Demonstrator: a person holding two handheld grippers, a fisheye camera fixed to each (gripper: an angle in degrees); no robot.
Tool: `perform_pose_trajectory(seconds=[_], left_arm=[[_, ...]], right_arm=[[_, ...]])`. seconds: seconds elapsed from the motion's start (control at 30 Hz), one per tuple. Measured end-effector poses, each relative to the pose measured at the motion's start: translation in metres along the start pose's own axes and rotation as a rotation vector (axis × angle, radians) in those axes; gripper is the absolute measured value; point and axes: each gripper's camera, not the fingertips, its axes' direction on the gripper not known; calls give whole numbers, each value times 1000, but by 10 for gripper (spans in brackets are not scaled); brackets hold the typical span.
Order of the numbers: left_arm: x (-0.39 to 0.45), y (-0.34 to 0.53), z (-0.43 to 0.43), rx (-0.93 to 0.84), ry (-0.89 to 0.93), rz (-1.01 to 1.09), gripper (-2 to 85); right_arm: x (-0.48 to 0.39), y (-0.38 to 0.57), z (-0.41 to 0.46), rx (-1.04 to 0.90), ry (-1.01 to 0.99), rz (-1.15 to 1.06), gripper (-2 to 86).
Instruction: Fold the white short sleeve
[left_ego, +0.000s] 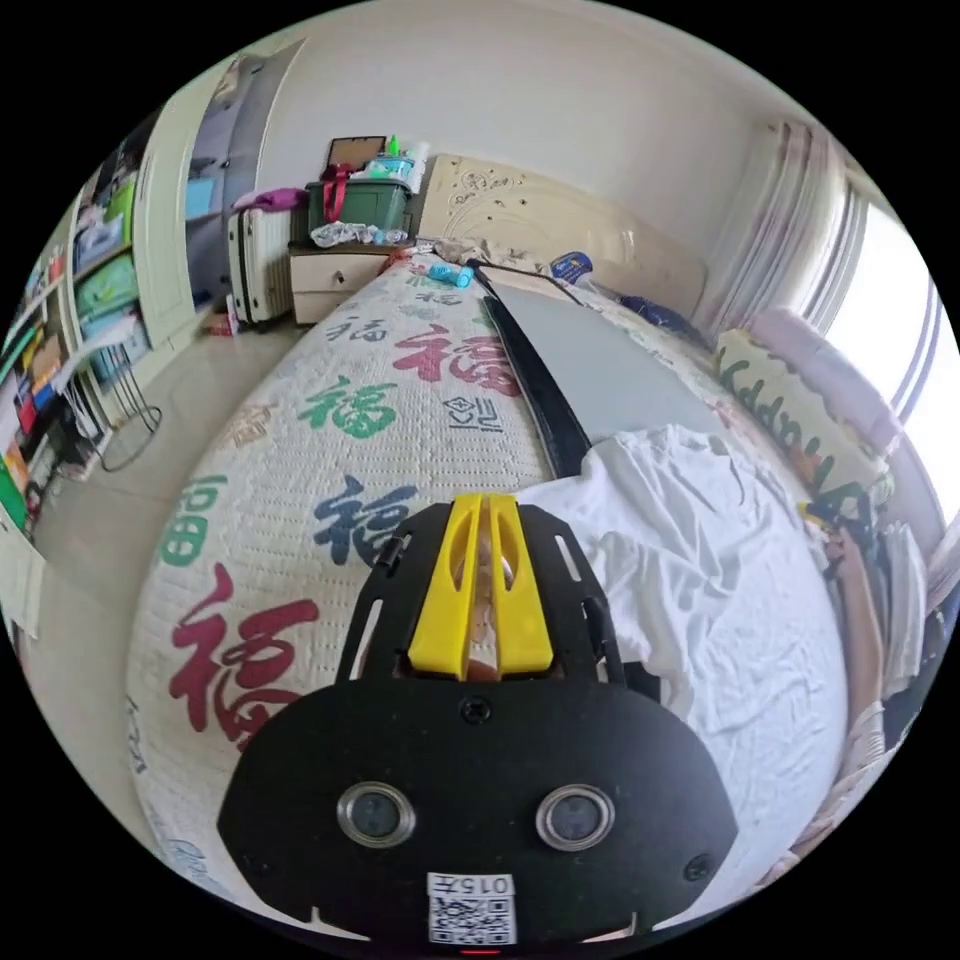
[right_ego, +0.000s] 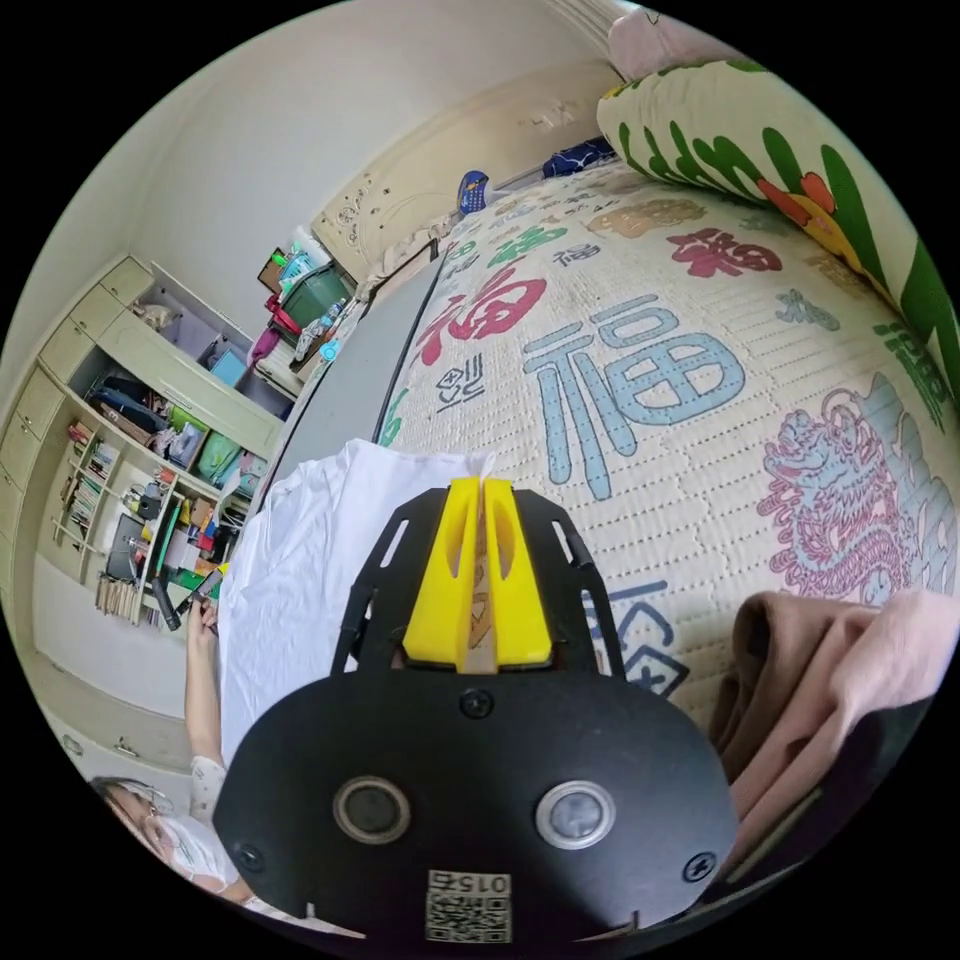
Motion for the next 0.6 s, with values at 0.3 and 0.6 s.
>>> perform_pose_trajectory(seconds=[0.3, 0.6], left_arm=[[27, 35, 47, -59, -309, -77, 0], [20, 109, 17, 65, -1, -175, 102]], right_arm=[[-88, -11, 8, 17, 435, -139, 5], [-103, 22, -77, 125, 273, -149, 77]])
